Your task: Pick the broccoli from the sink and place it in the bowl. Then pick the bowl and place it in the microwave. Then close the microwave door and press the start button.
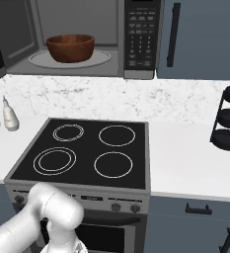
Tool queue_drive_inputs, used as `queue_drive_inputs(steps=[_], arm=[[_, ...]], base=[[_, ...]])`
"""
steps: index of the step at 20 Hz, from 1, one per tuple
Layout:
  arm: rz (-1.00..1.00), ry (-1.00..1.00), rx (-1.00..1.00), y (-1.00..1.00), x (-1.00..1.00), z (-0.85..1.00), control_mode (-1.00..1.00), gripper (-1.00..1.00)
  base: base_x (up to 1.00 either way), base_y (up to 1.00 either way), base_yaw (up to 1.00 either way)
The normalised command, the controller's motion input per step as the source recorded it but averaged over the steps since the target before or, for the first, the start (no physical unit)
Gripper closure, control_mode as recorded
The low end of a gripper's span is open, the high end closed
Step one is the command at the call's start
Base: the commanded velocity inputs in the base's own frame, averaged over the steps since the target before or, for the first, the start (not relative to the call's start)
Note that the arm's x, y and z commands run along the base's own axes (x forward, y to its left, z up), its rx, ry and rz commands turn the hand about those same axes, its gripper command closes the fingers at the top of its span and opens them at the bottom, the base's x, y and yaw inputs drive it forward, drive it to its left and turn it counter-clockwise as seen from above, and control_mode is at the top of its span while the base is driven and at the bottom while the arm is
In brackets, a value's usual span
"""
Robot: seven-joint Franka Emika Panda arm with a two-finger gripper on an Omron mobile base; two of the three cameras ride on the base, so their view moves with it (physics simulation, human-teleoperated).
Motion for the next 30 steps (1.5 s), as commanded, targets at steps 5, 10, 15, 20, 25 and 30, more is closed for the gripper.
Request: queue_drive_inputs(steps=[5, 10, 15, 20, 25, 30], arm=[[-0.43, 0.00, 0.00, 0.26, 1.00, 0.12, -1.00, -1.00], [-0.36, -0.06, 0.00, -0.56, 0.78, 0.14, -1.00, -1.00], [-0.21, -0.17, 0.05, -0.95, 0.27, 0.30, -1.00, -1.00], [-0.01, -0.21, 0.08, -1.00, 0.02, 0.25, -1.00, -1.00], [0.00, -0.18, 0.03, -1.00, 0.21, 0.13, -1.00, -1.00], [0.00, -0.13, 0.01, -1.00, 0.45, 0.22, -1.00, -1.00]], base=[[0.00, 0.00, 0.00], [0.00, 0.00, 0.00], [0.00, 0.00, 0.00], [0.00, 0.00, 0.00], [0.00, 0.00, 0.00], [0.00, 0.00, 0.00]])
